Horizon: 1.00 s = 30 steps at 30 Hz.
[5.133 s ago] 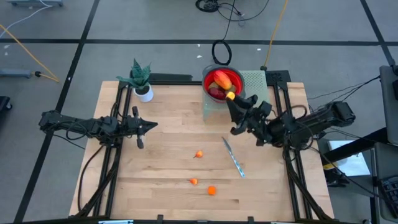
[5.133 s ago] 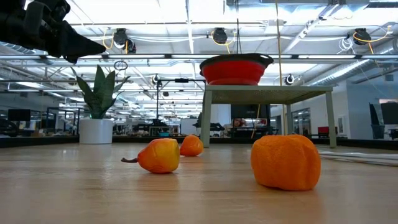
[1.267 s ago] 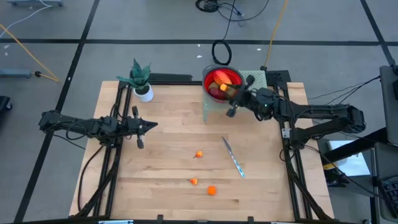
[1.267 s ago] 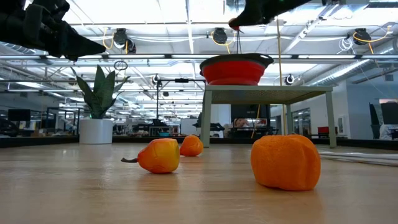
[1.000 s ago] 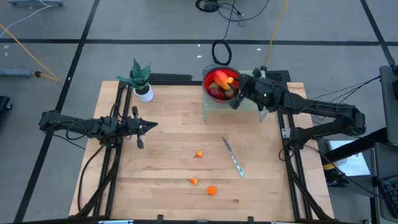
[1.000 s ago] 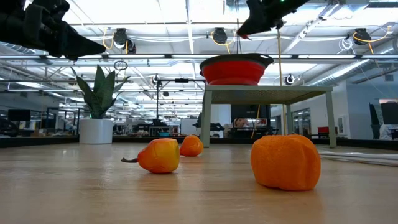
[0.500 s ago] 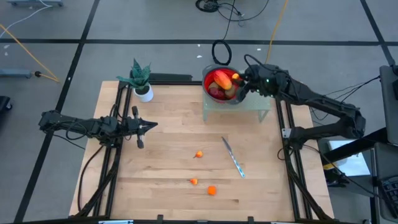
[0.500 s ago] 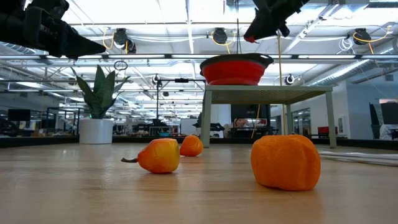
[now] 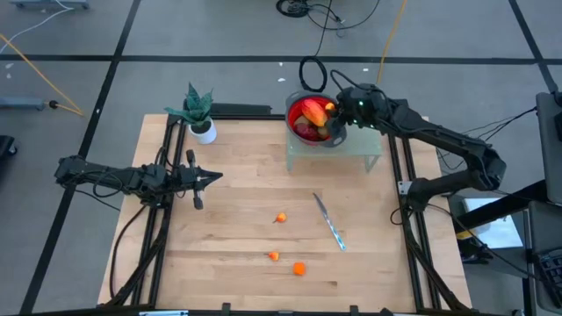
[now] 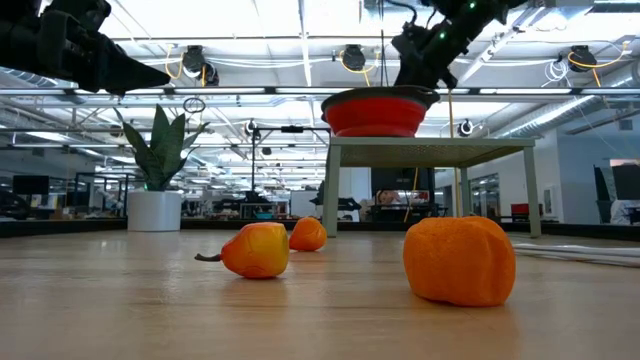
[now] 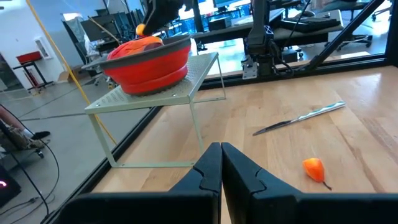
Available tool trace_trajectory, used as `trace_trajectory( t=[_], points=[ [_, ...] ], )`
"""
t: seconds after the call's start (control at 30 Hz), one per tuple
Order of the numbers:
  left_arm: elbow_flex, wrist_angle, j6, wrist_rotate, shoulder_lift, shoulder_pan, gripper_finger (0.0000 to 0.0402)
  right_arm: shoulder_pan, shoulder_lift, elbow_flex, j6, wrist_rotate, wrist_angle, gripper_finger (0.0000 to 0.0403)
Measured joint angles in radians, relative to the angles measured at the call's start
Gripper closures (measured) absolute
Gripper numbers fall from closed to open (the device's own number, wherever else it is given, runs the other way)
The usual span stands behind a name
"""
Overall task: Pick & Place Fruit
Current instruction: Put the yellow orange peach into the red basket on the shelf
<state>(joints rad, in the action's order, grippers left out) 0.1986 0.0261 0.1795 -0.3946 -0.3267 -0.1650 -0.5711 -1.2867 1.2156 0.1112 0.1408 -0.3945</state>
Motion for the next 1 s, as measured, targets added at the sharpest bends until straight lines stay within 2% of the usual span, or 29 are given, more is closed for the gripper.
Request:
trace_trajectory(
  t=[0.27, 0.6, 1.0],
  points=[
    [0.0, 0.0, 0.0, 0.0, 0.0, 0.0, 0.0392, -0.007, -0.05, 0.0, -0.003, -0.006, 0.002, 0.0282],
    [0.0, 0.0, 0.035, 0.0, 0.0, 0.0, 0.0392, -0.007, -0.05, 0.0, -0.003, -0.003, 0.001, 0.028],
    [0.0, 0.0, 0.035, 0.0, 0.0, 0.0, 0.0392, -0.007, -0.051, 0.0, -0.003, -0.006, 0.017, 0.0238]
  ],
)
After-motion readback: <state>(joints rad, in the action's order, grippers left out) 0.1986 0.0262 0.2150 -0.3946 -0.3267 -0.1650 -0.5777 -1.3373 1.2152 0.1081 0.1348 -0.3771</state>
